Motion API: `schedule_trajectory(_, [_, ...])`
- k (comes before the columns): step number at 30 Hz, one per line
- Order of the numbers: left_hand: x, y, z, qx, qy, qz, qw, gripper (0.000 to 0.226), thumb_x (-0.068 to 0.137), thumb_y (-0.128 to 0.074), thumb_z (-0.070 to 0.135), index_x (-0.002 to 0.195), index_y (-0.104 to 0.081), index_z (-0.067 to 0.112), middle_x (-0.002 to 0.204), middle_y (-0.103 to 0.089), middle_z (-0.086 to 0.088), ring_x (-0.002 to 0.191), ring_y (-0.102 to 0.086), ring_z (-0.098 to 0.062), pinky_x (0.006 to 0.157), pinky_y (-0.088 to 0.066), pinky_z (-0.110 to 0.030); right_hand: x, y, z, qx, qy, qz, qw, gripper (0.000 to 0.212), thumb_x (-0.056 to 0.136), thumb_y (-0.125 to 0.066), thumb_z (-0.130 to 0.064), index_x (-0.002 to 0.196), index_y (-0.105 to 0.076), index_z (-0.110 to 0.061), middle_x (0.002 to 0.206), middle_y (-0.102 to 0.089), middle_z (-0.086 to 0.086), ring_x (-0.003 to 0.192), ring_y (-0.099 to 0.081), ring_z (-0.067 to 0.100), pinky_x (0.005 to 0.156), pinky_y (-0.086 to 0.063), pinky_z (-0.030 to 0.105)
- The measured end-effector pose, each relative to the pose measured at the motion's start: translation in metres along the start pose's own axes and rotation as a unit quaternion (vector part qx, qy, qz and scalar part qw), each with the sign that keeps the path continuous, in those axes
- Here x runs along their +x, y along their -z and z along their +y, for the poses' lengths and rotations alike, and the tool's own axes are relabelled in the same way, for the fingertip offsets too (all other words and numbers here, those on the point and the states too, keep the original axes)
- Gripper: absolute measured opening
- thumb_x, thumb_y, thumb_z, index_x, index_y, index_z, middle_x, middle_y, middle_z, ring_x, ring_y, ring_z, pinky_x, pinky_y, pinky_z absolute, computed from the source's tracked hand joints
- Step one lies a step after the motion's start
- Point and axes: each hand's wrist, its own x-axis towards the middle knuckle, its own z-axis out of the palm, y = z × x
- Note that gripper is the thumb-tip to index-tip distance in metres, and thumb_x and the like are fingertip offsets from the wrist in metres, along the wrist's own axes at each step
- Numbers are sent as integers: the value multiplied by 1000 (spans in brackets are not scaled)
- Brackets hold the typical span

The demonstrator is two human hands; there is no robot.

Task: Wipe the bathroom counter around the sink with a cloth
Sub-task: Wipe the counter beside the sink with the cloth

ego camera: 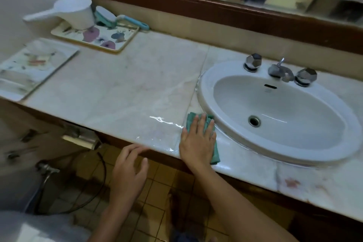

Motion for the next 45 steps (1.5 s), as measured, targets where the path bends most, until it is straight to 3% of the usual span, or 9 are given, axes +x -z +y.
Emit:
schedule_trajectory(8, [91,29,-40,43,41,61,996,31,83,-64,0,107,-69,19,121,-53,3,108,-56,-22,82,-48,-37,7,6,-8,-27,297,-95,950,58,101,-17,-44,153,5,-32,159,15,-14,144,25,14,118,4,37])
schedule_trajectory(14, [167,47,-75,128,66,77,987,27,87,-62,8,113,-66,13,131,-51,-7,122,-46,-29,100,-39,-43,95,5,-22,-45,117,5,992,58,100,-25,-40,154,-11,-26,162,-4,-6,148,3,22,117,-7,41])
schedule_trajectory(18, [192,47,-100,169,82,74,979,26,88,-61,11,113,-66,15,131,-52,-7,124,-43,-30,106,-33,-43,154,-9,-88,-10,51,-6,999,59,100,-20,-38,154,-3,-21,162,5,-1,147,10,28,118,-5,45])
schedule_trajectory(22, [201,44,-108,162,79,128,975,20,84,-62,2,101,-69,10,115,-58,-8,111,-50,-33,93,-29,-26,107,-29,-122,-13,249,-55,967,58,100,-24,-39,154,-7,-23,162,2,-3,148,10,27,118,-11,45])
schedule_trajectory(26, [212,40,-109,168,99,159,968,20,81,-61,1,98,-68,9,110,-55,-11,101,-46,-35,85,-31,-30,57,-13,-75,-42,410,-115,904,56,101,-27,-43,153,-11,-31,161,-4,-10,149,4,22,116,-12,42])
schedule_trajectory(32, [214,37,-107,184,101,174,962,18,79,-62,2,95,-68,9,107,-53,-8,98,-45,-31,82,-30,-28,184,3,-59,-86,144,-14,986,57,98,-21,-43,153,-14,-29,161,-8,-6,148,-3,25,114,-19,45])
schedule_trajectory(36, [215,37,-106,181,98,181,962,17,80,-62,3,94,-67,10,107,-53,-5,98,-44,-26,78,-33,-30,237,-18,-139,-53,100,-8,994,58,100,-21,-40,154,-11,-22,162,-2,-1,147,4,31,117,-11,47])
schedule_trajectory(40, [214,37,-113,168,97,182,964,19,80,-61,4,96,-67,13,116,-53,-4,103,-46,-26,83,-36,-30,160,-48,-190,-43,307,-60,949,58,100,-23,-40,154,-10,-22,162,-2,-1,147,7,31,116,-14,48])
schedule_trajectory(45, [211,37,-111,126,108,184,969,24,80,-60,0,94,-69,18,122,-54,3,106,-46,-24,85,-39,-31,97,-12,-93,-106,533,-133,829,56,99,-29,-44,152,-18,-30,161,-11,-7,148,-4,25,113,-20,42])
